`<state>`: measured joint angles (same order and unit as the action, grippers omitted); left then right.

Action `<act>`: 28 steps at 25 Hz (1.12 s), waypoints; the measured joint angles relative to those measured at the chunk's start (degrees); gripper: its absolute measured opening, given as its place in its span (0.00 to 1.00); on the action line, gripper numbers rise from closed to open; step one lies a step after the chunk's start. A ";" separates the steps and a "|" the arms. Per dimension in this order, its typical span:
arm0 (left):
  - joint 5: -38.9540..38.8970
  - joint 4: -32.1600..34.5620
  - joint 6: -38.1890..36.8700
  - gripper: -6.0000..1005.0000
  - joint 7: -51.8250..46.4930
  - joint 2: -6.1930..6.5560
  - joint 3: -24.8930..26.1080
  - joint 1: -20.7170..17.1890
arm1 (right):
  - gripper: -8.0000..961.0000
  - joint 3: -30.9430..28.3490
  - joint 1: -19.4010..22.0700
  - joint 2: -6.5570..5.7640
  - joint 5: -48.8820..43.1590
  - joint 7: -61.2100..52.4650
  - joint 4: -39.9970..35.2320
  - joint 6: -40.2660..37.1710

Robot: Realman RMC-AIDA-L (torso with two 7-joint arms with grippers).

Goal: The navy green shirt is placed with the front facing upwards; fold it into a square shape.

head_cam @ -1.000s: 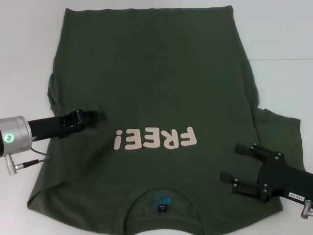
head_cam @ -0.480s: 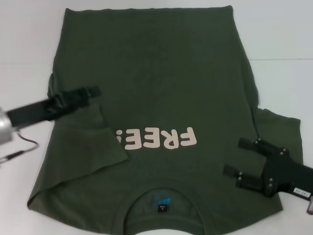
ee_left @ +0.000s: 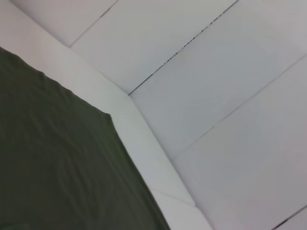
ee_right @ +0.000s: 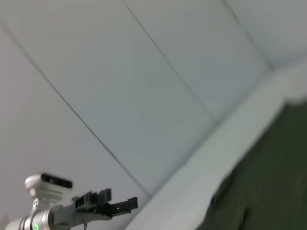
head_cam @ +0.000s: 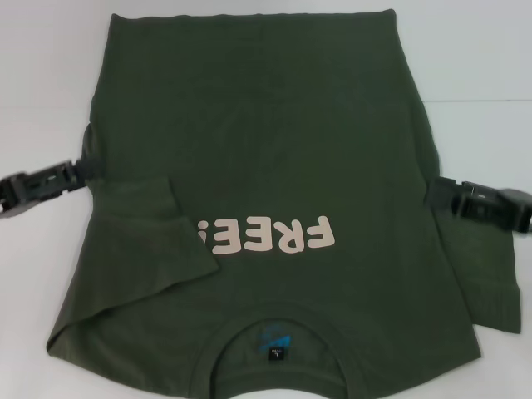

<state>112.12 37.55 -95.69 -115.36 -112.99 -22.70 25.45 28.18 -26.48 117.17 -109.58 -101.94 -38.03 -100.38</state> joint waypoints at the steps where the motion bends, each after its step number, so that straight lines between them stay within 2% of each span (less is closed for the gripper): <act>1: 0.15 0.81 -0.56 0.86 0.77 -0.18 -0.17 -0.51 | 0.93 0.68 -1.01 -0.88 -1.01 -5.09 -0.89 0.01; 2: 0.59 1.73 -1.24 0.87 1.23 -0.30 -0.37 -0.88 | 0.93 2.23 -3.34 -3.33 -3.45 -15.57 -1.88 -0.77; 3: 1.25 2.69 -1.94 0.88 1.52 -0.37 -0.56 -1.20 | 0.92 2.23 -3.34 -3.33 -3.45 -15.57 -1.88 -0.77; 6: 2.66 3.84 -3.07 0.88 1.50 -0.36 0.50 -1.79 | 0.92 3.48 -6.34 -6.83 -8.23 -30.38 -4.07 -1.60; 9: 2.54 3.87 -3.86 0.88 2.53 -0.38 1.61 -2.21 | 0.92 3.60 -8.49 -9.58 -14.52 -41.41 -6.47 -2.01; 12: 2.83 3.77 -4.18 0.88 3.31 -0.40 1.76 -2.24 | 0.92 3.54 -9.95 -11.32 -20.75 -47.70 -8.52 -3.49; 14: 3.08 3.67 -4.20 0.88 3.67 -0.46 1.47 -2.24 | 0.92 3.21 -10.45 -11.79 -25.15 -50.60 -10.34 -4.87; 18: 3.55 3.13 -4.21 0.88 4.21 -0.52 1.20 -1.76 | 0.92 3.00 -10.52 -11.95 -33.66 -53.00 -12.31 -6.26; 23: 4.12 3.01 -4.17 0.88 4.47 -0.56 -0.01 -1.62 | 0.92 3.48 -9.97 -11.70 -42.03 -53.16 -11.89 -5.80; 28: 4.82 3.26 -3.91 0.88 4.54 -0.56 -0.04 -1.60 | 0.92 2.96 -7.78 -11.36 -43.98 -52.02 -10.43 -2.13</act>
<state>116.93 40.81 -99.60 -110.82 -113.55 -22.73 23.86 31.14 -34.27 105.81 -153.57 -153.95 -48.46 -102.51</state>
